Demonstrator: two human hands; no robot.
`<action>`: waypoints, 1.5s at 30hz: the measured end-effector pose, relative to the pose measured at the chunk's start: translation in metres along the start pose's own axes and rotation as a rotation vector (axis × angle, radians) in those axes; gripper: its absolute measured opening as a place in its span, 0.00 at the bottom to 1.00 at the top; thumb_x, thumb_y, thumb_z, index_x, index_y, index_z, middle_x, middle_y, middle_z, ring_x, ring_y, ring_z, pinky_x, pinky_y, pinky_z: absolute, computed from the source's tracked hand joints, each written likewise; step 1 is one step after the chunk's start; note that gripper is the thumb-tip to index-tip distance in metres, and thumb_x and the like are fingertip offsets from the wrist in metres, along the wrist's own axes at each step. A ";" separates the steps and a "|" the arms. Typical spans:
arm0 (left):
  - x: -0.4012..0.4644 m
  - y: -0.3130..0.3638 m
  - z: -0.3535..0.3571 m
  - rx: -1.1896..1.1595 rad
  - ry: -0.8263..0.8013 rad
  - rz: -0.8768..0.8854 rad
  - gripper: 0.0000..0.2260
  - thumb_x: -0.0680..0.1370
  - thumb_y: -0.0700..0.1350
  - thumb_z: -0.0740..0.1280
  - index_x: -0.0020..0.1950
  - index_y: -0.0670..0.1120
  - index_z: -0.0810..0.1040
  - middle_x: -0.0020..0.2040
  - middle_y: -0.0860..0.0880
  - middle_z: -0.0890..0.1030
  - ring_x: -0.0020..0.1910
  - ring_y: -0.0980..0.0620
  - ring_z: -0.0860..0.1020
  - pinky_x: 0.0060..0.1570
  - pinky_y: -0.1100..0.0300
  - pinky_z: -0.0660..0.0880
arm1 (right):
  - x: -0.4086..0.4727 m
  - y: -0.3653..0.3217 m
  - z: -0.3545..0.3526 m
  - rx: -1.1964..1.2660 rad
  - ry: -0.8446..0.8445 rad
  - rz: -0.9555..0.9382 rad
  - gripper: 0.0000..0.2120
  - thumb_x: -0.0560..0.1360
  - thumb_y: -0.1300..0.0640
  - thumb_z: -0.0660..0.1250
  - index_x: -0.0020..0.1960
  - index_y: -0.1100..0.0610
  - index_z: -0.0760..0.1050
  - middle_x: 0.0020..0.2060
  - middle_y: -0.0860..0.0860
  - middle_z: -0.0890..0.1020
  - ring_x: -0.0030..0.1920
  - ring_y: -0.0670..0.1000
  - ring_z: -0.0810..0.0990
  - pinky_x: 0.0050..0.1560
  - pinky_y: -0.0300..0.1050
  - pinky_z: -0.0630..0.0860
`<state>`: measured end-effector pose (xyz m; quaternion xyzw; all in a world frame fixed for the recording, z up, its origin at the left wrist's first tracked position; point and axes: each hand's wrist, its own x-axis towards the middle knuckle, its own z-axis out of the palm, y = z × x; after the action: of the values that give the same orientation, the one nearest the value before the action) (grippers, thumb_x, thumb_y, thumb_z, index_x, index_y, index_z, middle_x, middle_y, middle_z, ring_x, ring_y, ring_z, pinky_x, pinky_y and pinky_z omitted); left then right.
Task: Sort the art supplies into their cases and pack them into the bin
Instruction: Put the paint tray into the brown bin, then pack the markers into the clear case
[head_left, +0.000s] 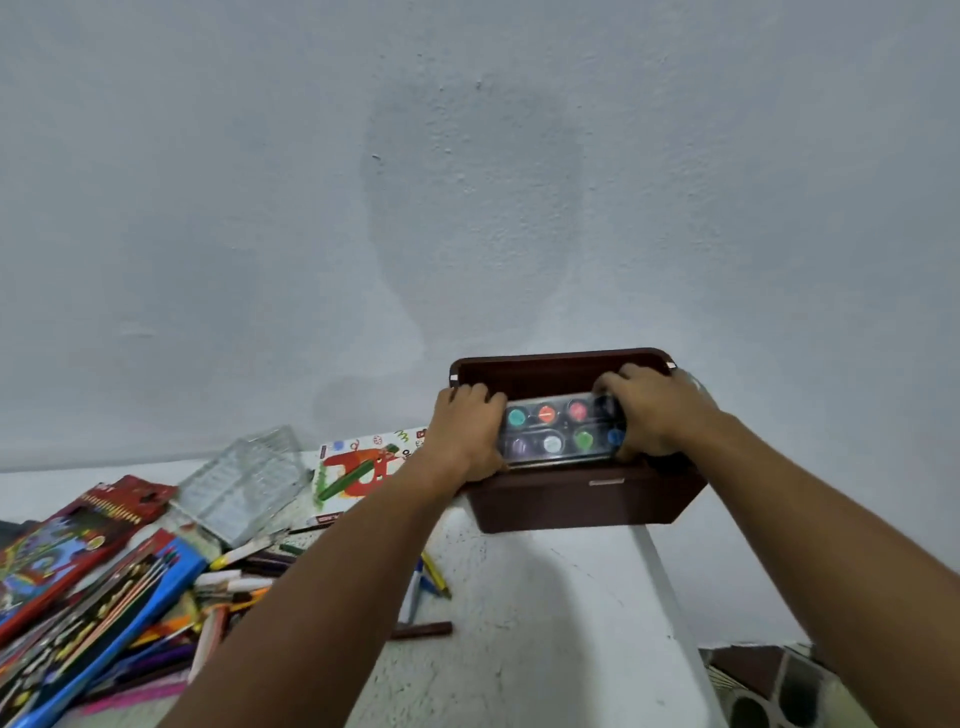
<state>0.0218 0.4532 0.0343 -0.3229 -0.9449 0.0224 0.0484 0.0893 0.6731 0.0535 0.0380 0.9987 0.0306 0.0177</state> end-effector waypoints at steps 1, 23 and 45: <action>0.001 -0.001 0.004 -0.001 -0.042 0.008 0.29 0.72 0.54 0.71 0.70 0.50 0.67 0.64 0.46 0.71 0.65 0.46 0.67 0.69 0.49 0.55 | 0.004 0.002 0.010 0.028 -0.046 -0.003 0.36 0.63 0.46 0.76 0.68 0.47 0.65 0.61 0.50 0.70 0.63 0.53 0.71 0.64 0.55 0.63; 0.033 0.014 0.027 0.360 -0.363 -0.028 0.13 0.78 0.49 0.66 0.63 0.58 0.76 0.58 0.50 0.79 0.65 0.44 0.67 0.66 0.31 0.37 | 0.013 0.011 0.039 0.094 -0.400 -0.065 0.20 0.78 0.52 0.63 0.69 0.44 0.69 0.65 0.49 0.74 0.67 0.53 0.69 0.67 0.56 0.50; -0.087 -0.167 0.011 -0.350 0.165 -0.311 0.11 0.77 0.35 0.64 0.56 0.44 0.81 0.54 0.44 0.79 0.53 0.47 0.76 0.54 0.57 0.71 | 0.025 -0.140 0.008 0.518 0.056 -0.018 0.16 0.77 0.46 0.65 0.64 0.48 0.75 0.58 0.51 0.81 0.59 0.54 0.78 0.63 0.54 0.73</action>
<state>-0.0124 0.2677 0.0294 -0.1777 -0.9656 -0.1758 0.0715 0.0540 0.5365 0.0358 0.0313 0.9735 -0.2255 -0.0202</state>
